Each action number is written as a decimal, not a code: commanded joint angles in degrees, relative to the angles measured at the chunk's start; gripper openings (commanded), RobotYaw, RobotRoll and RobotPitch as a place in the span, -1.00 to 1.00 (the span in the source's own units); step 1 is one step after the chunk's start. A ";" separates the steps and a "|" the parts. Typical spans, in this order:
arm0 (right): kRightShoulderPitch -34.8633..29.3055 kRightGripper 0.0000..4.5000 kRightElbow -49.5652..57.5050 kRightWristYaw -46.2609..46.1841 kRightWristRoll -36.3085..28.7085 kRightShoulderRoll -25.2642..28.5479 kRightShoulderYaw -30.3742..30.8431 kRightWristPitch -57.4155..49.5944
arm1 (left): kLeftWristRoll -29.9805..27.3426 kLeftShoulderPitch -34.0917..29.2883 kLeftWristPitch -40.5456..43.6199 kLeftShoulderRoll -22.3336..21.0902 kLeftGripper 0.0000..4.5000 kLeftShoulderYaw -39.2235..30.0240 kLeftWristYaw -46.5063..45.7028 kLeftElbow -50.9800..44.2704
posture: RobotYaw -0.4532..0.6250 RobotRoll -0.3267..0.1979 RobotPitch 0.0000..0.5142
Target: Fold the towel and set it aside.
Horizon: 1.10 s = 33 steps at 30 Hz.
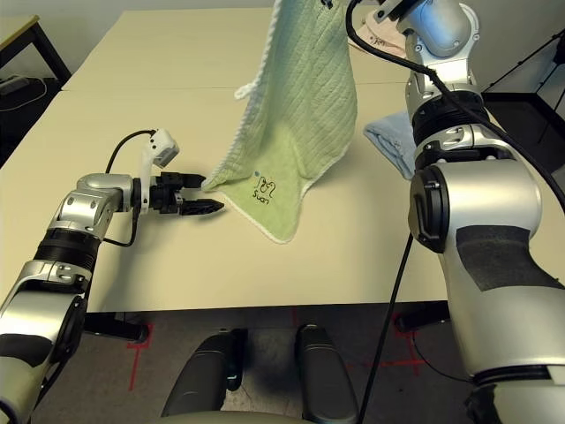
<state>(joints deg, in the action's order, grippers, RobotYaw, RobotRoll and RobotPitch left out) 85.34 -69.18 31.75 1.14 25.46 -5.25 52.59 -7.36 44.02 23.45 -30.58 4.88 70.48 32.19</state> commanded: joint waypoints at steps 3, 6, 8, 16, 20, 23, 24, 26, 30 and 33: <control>0.22 -1.00 0.23 1.18 -0.48 0.27 -0.19 0.35 | -0.75 -0.52 0.26 -0.66 0.39 -0.06 -0.31 -0.17 | -0.05 0.25 -0.67; 0.07 -1.00 0.21 1.49 -0.61 0.39 -0.33 0.35 | -0.52 -0.50 -0.21 -0.90 -0.13 0.10 -0.28 0.13 | -0.05 0.25 -0.67; 0.04 -1.00 0.15 1.62 -0.64 0.44 -0.38 0.28 | -0.48 -0.44 -0.40 -0.89 -0.45 0.03 -0.44 0.32 | -0.05 0.25 -0.66; 0.10 -1.00 0.05 1.68 -0.66 0.54 -0.44 0.17 | 0.22 -0.44 -1.92 -1.02 -1.00 0.53 -1.15 1.18 | -0.05 0.25 -0.66; -0.05 -1.00 -0.13 1.41 -0.38 0.82 -0.35 -0.11 | 0.82 -0.44 -2.53 -1.31 -1.00 1.05 -1.23 1.77 | -0.06 0.25 -0.67; -0.60 -1.00 -0.35 1.17 -0.11 1.04 -0.24 -0.56 | 1.06 -0.42 -3.02 -1.46 -1.00 1.08 -1.66 1.75 | -0.06 0.25 -0.67; -0.99 -1.00 -0.44 0.98 0.07 1.06 -0.14 -0.79 | 0.82 -0.48 -2.95 -1.51 -1.00 0.56 -2.27 1.37 | -0.06 0.25 -0.67; -1.73 -1.00 -0.51 0.78 0.31 1.15 0.02 -1.17 | -0.38 -0.69 -1.65 -1.26 -1.00 -0.97 -3.94 -0.18 | -0.08 0.25 -0.67; -3.28 -1.00 -0.12 0.68 0.68 1.58 0.26 -1.53 | -3.41 -3.89 2.07 -2.00 -1.00 -3.02 -4.03 -6.69 | -0.11 0.25 -0.68; -5.23 -1.00 -0.02 0.43 1.33 2.41 0.55 -2.02 | -4.79 -7.32 4.03 -3.00 -1.00 -4.09 -5.15 -11.79 | -0.10 0.25 -0.68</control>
<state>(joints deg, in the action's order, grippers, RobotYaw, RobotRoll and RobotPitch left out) 81.10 -69.33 32.63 1.92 26.98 -5.13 51.07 -11.19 38.31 26.11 -32.55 1.73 66.00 22.88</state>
